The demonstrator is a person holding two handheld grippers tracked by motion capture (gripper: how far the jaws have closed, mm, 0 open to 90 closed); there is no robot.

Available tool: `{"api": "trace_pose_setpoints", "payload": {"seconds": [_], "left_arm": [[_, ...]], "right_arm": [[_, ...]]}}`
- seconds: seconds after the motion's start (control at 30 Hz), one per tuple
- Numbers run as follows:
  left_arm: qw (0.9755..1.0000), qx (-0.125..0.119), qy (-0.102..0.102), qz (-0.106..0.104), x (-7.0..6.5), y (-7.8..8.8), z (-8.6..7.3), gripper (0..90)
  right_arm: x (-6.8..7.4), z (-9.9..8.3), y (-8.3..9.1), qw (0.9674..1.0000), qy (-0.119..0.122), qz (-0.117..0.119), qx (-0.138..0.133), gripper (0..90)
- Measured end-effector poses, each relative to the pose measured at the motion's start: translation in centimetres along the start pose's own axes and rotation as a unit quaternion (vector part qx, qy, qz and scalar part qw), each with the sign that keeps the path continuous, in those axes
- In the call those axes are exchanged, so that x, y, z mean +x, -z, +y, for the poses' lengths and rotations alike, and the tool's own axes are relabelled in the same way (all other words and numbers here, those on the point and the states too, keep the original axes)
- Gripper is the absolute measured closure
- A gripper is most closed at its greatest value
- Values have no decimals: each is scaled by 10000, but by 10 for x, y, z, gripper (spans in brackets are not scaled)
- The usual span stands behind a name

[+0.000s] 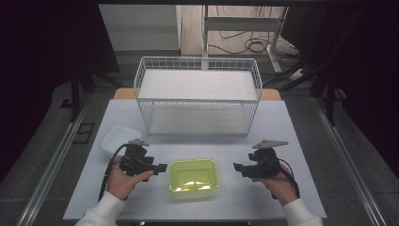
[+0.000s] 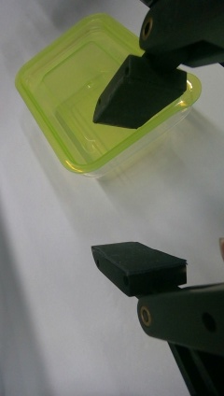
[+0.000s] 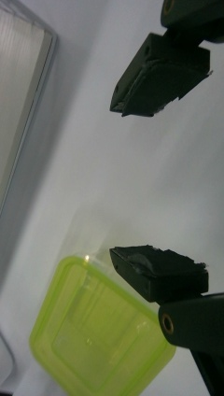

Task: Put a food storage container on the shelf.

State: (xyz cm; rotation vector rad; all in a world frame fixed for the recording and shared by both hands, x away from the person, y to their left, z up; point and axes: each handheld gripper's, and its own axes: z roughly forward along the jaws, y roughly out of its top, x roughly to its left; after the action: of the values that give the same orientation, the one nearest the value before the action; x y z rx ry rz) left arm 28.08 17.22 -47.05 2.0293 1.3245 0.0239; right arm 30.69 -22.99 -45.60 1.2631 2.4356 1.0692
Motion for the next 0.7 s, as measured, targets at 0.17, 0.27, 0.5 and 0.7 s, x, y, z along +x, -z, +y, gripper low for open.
{"api": "trace_pose_setpoints", "payload": {"seconds": [0.17, 0.27, 0.5, 0.7], "left_arm": [[9997, 105, 181, -158, 2, -3, 1, 319], [9986, 72, 362, -368, 1, -5, 1, 324], [9971, 169, 557, -484, -1, -15, -2, 332], [9941, 228, 774, -722, -4, -22, -7, 372]], "right_arm": [[7, 5, -7, 9998, -171, 106, -7, 277], [19, 11, -13, 9996, -156, 224, 83, 293], [27, 12, -28, 9984, -239, 454, 249, 329], [34, 7, -37, 9966, -175, 676, 432, 359]]}}
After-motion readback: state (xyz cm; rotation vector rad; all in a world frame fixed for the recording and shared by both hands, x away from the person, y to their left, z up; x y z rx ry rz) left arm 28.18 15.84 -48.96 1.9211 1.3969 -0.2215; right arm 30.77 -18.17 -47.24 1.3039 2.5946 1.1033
